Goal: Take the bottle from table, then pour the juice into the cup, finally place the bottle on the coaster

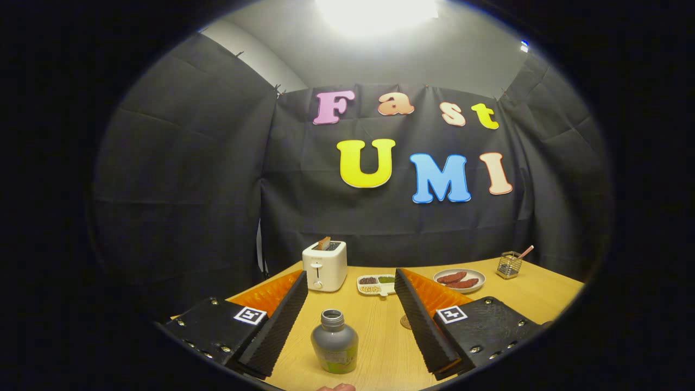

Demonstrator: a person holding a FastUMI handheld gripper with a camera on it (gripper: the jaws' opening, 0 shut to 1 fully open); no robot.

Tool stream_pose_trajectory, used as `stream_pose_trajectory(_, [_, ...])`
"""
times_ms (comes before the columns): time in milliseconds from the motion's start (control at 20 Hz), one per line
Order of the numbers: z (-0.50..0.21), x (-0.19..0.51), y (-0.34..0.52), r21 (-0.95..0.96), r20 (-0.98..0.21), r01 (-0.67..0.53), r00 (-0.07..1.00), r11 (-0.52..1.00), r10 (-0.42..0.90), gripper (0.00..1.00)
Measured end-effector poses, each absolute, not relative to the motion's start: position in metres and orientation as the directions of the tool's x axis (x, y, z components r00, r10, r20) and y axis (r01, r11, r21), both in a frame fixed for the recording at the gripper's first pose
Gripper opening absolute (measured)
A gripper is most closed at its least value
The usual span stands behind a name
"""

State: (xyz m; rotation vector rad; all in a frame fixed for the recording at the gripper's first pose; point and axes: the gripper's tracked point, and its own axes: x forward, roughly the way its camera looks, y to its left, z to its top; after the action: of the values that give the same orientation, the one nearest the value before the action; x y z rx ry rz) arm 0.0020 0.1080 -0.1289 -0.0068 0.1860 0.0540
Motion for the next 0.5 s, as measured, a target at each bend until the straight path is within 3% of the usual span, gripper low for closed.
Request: stream_pose_trajectory(500, [-0.217, 0.003, 0.128, -0.006, -0.344, -0.038, 0.939, 0.999, 0.034, 0.98])
